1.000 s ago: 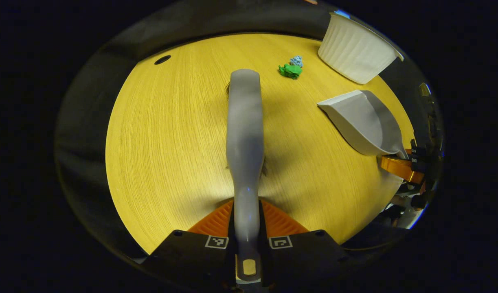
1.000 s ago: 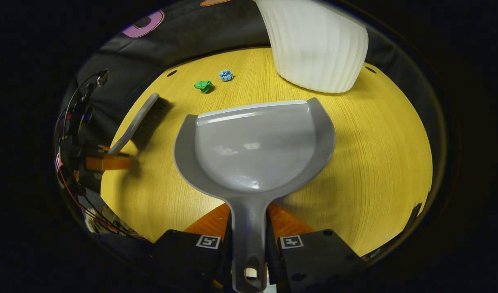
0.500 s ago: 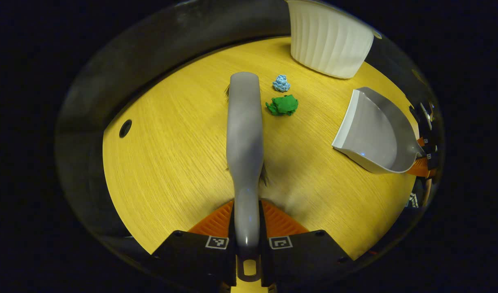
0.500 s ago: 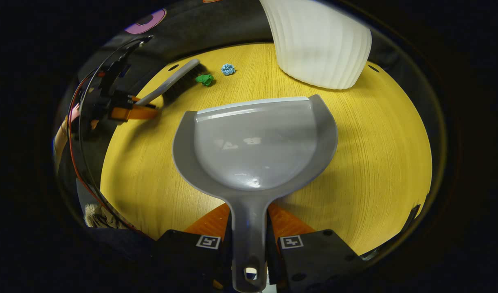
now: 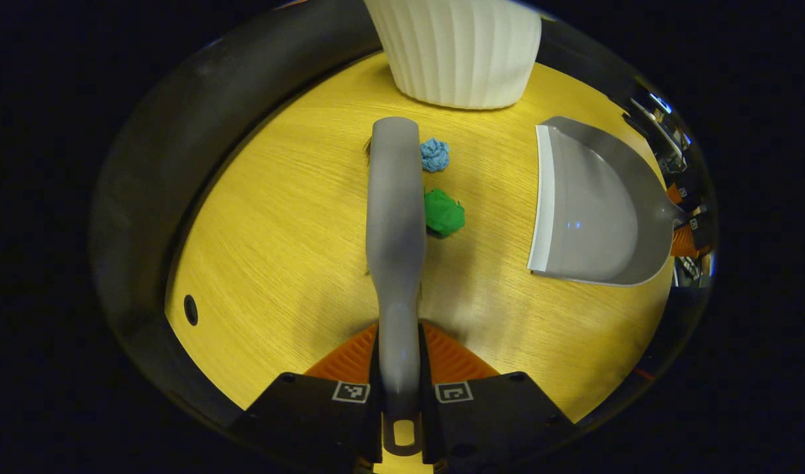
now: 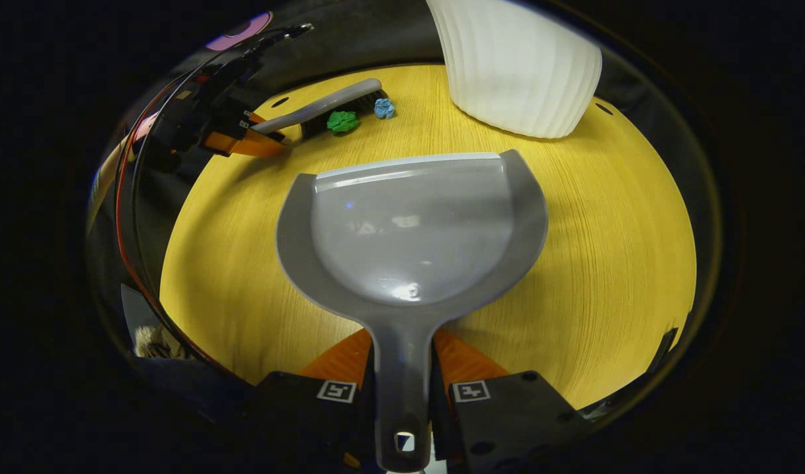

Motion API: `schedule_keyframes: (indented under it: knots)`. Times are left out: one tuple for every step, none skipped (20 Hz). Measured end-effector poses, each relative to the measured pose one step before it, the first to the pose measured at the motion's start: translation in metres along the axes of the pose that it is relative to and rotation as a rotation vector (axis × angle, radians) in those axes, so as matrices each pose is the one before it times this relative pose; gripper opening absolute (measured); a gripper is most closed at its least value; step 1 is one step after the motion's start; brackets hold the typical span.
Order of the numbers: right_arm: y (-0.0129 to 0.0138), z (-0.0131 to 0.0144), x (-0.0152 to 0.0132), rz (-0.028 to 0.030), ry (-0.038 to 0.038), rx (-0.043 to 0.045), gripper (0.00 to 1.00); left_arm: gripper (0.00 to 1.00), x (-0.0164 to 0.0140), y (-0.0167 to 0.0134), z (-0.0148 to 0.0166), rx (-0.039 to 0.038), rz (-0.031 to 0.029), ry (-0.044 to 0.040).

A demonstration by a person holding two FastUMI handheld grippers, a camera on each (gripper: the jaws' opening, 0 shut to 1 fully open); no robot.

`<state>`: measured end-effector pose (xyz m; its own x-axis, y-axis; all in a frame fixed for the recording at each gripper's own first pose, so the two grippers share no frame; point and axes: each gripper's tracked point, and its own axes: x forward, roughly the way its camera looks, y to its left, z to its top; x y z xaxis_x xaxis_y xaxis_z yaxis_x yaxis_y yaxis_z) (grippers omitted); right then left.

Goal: Pick up the small broom and dustpan from the desktop, sweep the trash into the dustpan with the broom, and then empty the trash into the garbage bin.

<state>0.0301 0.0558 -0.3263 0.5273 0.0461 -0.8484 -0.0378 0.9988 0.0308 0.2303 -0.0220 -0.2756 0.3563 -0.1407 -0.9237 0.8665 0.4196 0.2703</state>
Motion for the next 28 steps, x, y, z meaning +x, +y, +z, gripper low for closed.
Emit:
schedule_keyframes:
  knots:
    - [0.00008,-0.00033,-0.00017,-0.00002,0.00102,-0.00009,0.39,0.22,-0.00015,-0.00059,0.00240,0.01882,-0.00778,0.00471]
    - [-0.00001,0.00063,0.00039,0.00067,-0.00003,-0.00034,0.39,0.22,-0.00020,-0.00153,0.00248,0.01933,-0.00828,0.00539]
    - [-0.00015,-0.00078,-0.00074,0.00126,0.00055,0.00016,0.39,0.22,0.00033,-0.00220,0.00259,0.01869,-0.00890,0.00358]
    - [0.00034,0.00012,-0.00017,0.00105,0.00072,0.00154,0.39,0.22,-0.00063,-0.00316,0.00181,0.01822,-0.01089,-0.00044]
    - [0.00015,-0.00030,0.00044,0.00113,0.00012,0.00068,0.39,0.22,-0.00093,-0.00508,0.00225,0.02105,-0.01514,-0.00017]
    - [0.00025,0.00023,-0.00012,0.00113,0.00071,0.00011,0.39,0.22,-0.00107,-0.00474,0.00091,0.01417,-0.01504,0.00342]
    - [-0.00033,-0.00040,0.00005,0.00024,0.00107,0.00139,0.39,0.22,-0.00063,-0.00960,0.00105,0.00920,-0.02304,0.00297]
    - [0.00039,0.00007,0.00028,0.00050,0.00094,-0.00007,0.39,0.22,-0.00173,-0.01147,0.00134,0.00579,-0.03009,0.00022]
    - [-0.00022,-0.00003,0.00056,0.00039,0.00013,0.00004,0.39,0.22,-0.00119,-0.01141,0.00058,0.00504,-0.03157,0.00096]
    - [0.00010,0.00002,-0.00050,0.00026,0.00078,0.00070,0.39,0.22,-0.00074,-0.01057,-0.00077,0.00561,-0.02999,0.00652]
    - [-0.00013,-0.00016,-0.00020,0.00020,0.00180,0.00144,0.39,0.22,-0.00037,-0.01162,-0.00185,0.00808,-0.02738,0.00911]
    - [0.00034,0.00035,-0.00009,0.00041,0.00187,0.00050,0.39,0.22,-0.00141,-0.01060,-0.00151,0.00511,-0.02633,0.00813]
    - [-0.00112,-0.00072,0.00115,0.00087,0.00058,-0.00053,0.39,0.22,-0.00022,-0.00981,-0.00046,0.00423,-0.02164,0.00661]
    - [0.00077,0.00068,0.00010,0.00045,-0.00049,-0.00017,0.39,0.22,-0.00172,-0.00663,-0.00234,0.00805,-0.00977,0.00768]
    - [0.00003,-0.00073,-0.00094,0.00064,0.00034,-0.00058,0.39,0.21,-0.00041,-0.00222,-0.00062,0.01333,0.01216,0.00713]
    - [0.00036,0.00021,-0.00027,0.00015,-0.00100,0.00060,0.39,0.22,-0.00124,-0.00014,-0.00017,0.01294,0.01522,0.00306]
    - [-0.00006,0.00037,0.00005,-0.00094,0.00017,0.00076,0.39,0.22,-0.00062,-0.00156,-0.00047,0.00425,0.00564,-0.00176]
    - [0.00005,-0.00023,0.00024,-0.00125,-0.00211,0.00032,0.39,0.21,-0.00068,-0.00214,0.00014,-0.00773,0.00220,0.00094]
    - [0.00004,-0.00012,-0.00005,-0.00054,-0.00069,-0.00046,0.39,0.21,-0.00061,-0.00105,-0.00075,-0.01025,0.00427,-0.00101]
    - [0.00042,0.00106,-0.00053,-0.00030,-0.00171,0.00121,0.39,0.21,-0.00129,-0.00036,-0.00148,-0.01274,0.00419,0.00115]
    - [-0.00035,-0.00135,0.00073,0.00008,0.00016,0.00054,0.39,0.21,-0.00136,-0.00304,-0.00102,-0.01068,0.00049,-0.00139]
    - [0.00057,0.00052,-0.00038,0.00108,0.00046,-0.00051,0.39,0.22,-0.00153,-0.00420,-0.00187,-0.00443,-0.00516,-0.00041]
    - [0.00013,-0.00036,0.00027,0.00114,0.00100,-0.00045,0.39,0.22,-0.00280,-0.00503,-0.00283,0.00401,-0.00950,-0.00151]
    - [-0.00003,0.00003,0.00001,0.00082,0.00080,-0.00006,0.36,0.22,-0.00296,-0.00567,-0.00128,0.01148,-0.00976,-0.00227]
    - [-0.00006,-0.00028,0.00010,0.00027,0.00050,-0.00080,0.39,0.22,-0.00033,-0.00440,0.00075,0.01224,-0.00655,-0.00407]
    - [0.00017,0.00035,-0.00051,0.00035,-0.00008,-0.00030,0.39,0.21,0.00081,-0.00235,-0.00044,0.00031,-0.00106,-0.00114]
    - [-0.00405,-0.00030,0.00235,-0.00030,-0.00058,0.00015,0.39,0.21,0.00042,0.00042,-0.00136,-0.01820,0.00568,0.00290]
    - [0.00036,0.00015,-0.00050,-0.00069,-0.00050,-0.00079,0.39,0.22,0.00016,0.00166,-0.00105,-0.02957,0.00823,0.00049]
